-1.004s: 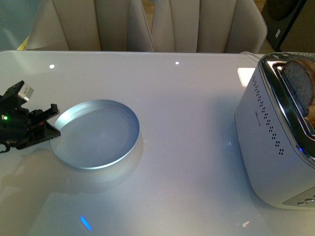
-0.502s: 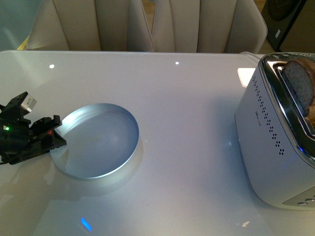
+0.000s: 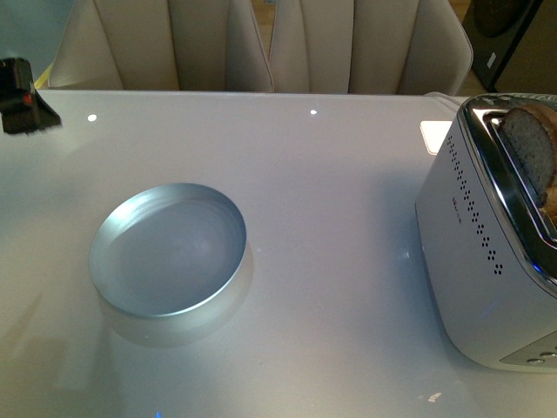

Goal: Left arm holds plate, right arm toasts bread

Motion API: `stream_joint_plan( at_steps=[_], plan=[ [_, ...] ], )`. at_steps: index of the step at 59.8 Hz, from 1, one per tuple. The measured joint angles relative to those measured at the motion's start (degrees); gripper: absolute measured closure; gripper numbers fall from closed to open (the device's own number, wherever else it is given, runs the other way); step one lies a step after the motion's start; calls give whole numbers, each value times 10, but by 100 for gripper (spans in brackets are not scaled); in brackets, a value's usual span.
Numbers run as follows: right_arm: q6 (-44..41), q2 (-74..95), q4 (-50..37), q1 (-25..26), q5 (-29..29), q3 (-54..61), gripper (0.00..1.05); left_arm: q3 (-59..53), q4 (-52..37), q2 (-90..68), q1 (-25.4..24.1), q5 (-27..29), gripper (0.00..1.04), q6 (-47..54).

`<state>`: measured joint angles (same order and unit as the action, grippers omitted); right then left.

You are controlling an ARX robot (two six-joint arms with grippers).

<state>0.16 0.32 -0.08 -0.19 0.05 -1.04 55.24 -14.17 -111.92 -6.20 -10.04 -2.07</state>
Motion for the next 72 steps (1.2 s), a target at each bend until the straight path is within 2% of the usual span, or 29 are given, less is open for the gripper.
stream_joint_plan(
  at_steps=[4,8,12,17,24,29,50,72],
  plan=[
    [0,-1,0,0,0,0,9,-81,-194,26,10,47,29,6],
    [0,0,0,0,0,0,9,-148,-369,55,19,59,39,9],
    [0,0,0,0,0,0,9,-190,-473,97,26,60,50,10],
    [0,0,0,0,0,0,9,-234,-528,150,30,68,64,12],
    [0,0,0,0,0,0,9,-306,-534,196,34,74,86,12],
    [0,0,0,0,-1,0,9,-349,-533,230,54,97,102,12],
    [0,0,0,0,0,0,9,-461,-484,393,61,101,102,14],
    [0,0,0,0,0,0,9,-522,-369,570,61,101,102,14]
  ],
)
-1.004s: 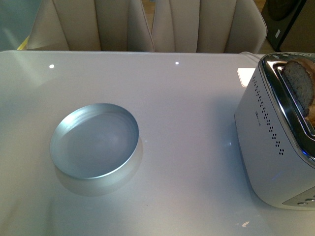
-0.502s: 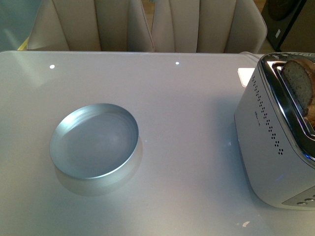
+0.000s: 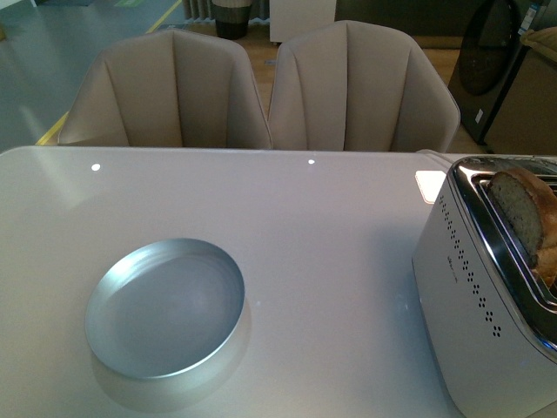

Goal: Left arm holds plate, right arm toasts bread

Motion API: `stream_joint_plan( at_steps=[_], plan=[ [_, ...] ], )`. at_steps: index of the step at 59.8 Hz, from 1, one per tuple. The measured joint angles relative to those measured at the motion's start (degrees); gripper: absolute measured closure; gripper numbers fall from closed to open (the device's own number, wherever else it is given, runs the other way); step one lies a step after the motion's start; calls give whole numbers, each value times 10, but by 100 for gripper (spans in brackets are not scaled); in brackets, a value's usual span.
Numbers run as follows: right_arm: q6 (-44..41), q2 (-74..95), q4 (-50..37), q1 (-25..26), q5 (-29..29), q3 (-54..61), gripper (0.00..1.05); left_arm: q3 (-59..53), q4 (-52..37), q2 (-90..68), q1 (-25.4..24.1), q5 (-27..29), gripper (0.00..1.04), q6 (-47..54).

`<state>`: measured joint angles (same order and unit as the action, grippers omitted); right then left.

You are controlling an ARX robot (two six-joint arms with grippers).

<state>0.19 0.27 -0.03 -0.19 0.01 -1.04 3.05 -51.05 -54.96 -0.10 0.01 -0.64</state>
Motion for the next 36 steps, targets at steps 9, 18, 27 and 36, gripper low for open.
stream_joint_plan(
  at_steps=[9,18,27,36],
  plan=[
    [0,0,0,0,0,0,9,-13,60,75,0,0,102,0],
    [0,0,0,0,0,0,9,-23,121,145,0,0,102,0],
    [0,0,0,0,0,0,9,-23,179,210,0,0,102,0],
    [0,0,0,0,0,0,9,-23,238,275,0,0,102,0]
  ],
)
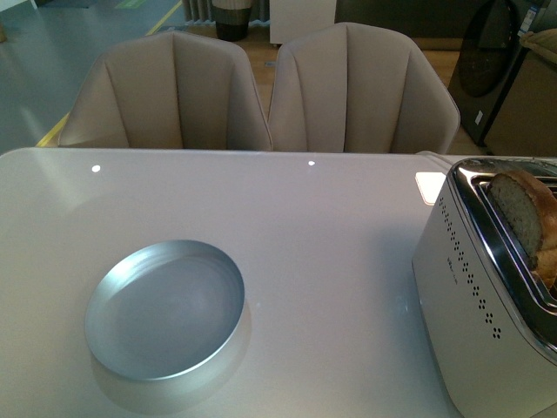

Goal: Left arm holds plate, right arm toasts bread

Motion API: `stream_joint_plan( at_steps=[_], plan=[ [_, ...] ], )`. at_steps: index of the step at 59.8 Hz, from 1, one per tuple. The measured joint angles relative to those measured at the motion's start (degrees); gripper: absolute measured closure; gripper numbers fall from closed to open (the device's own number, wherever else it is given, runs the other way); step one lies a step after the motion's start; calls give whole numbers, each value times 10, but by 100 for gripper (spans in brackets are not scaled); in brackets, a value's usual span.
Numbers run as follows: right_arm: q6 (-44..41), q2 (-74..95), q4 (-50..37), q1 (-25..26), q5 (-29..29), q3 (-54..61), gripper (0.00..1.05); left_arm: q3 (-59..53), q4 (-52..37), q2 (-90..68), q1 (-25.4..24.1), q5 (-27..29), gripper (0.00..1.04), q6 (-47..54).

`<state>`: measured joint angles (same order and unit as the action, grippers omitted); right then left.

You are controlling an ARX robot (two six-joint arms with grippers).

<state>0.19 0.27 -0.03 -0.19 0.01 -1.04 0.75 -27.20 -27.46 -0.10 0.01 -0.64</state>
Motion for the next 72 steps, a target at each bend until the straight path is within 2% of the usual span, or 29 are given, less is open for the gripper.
stream_joint_plan(
  at_steps=[39,43,72],
  plan=[
    [0,0,0,0,0,0,9,0,170,174,0,0,102,0],
    [0,0,0,0,0,0,9,0,264,252,0,0,102,0],
    [0,0,0,0,0,0,9,0,271,271,0,0,102,0]
  ],
)
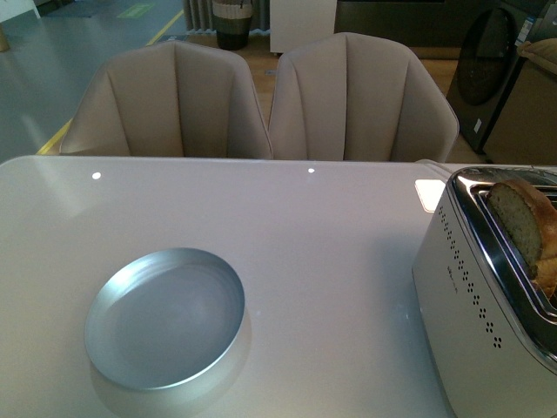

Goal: Left arm holds plate, right arm toasts bread

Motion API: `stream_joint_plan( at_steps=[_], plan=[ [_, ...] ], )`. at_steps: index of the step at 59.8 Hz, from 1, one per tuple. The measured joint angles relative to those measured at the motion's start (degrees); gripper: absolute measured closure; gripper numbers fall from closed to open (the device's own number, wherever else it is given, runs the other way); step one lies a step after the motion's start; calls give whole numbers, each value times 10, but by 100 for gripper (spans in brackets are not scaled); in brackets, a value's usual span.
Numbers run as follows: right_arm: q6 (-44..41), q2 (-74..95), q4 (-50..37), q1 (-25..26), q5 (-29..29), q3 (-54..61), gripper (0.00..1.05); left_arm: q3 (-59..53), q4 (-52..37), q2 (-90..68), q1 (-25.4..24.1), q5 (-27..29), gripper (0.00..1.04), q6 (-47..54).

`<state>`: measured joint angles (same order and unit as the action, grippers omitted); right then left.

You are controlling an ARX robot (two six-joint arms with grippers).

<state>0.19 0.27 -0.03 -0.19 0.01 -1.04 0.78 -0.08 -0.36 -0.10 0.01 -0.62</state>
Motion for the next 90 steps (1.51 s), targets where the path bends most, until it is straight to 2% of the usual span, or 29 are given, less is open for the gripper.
stream_joint_plan(
  at_steps=[5,6,14,32,90],
  plan=[
    [0,0,0,0,0,0,9,0,0,0,0,0,101,0],
    [0,0,0,0,0,0,9,0,0,0,0,0,98,0],
    [0,0,0,0,0,0,9,0,0,0,0,0,63,0],
    [0,0,0,0,0,0,9,0,0,0,0,0,7,0],
    [0,0,0,0,0,0,9,0,0,0,0,0,7,1]
  ],
)
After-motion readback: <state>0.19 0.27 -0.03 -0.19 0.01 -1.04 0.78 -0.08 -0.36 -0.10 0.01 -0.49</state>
